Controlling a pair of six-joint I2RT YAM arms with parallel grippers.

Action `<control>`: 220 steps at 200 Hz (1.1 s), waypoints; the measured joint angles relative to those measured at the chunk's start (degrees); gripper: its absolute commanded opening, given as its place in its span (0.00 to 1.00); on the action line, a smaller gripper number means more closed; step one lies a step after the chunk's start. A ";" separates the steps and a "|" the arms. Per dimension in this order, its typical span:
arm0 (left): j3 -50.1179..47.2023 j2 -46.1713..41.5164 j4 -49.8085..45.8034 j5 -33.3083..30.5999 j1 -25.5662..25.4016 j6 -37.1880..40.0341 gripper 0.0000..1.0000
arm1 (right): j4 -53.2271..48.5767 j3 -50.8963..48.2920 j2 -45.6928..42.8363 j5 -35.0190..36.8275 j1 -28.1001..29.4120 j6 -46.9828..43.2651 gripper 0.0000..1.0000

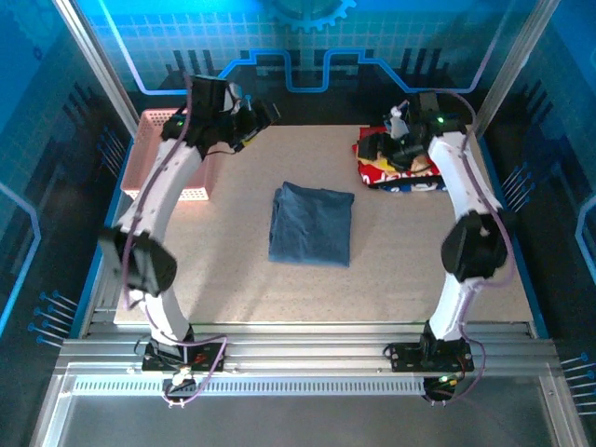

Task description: Fold and stack the t-shirts

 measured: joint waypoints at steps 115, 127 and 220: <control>-26.45 8.48 10.97 -0.17 -11.82 -3.98 0.37 | 12.20 -26.45 0.50 9.01 12.96 -1.57 0.83; -26.08 10.38 10.93 -1.11 -11.47 -4.00 0.37 | 12.61 -26.14 2.47 10.10 13.81 -1.09 0.83; -24.37 16.72 6.78 -11.34 -5.49 -3.54 0.49 | 10.60 -15.76 15.89 19.10 19.04 3.17 0.78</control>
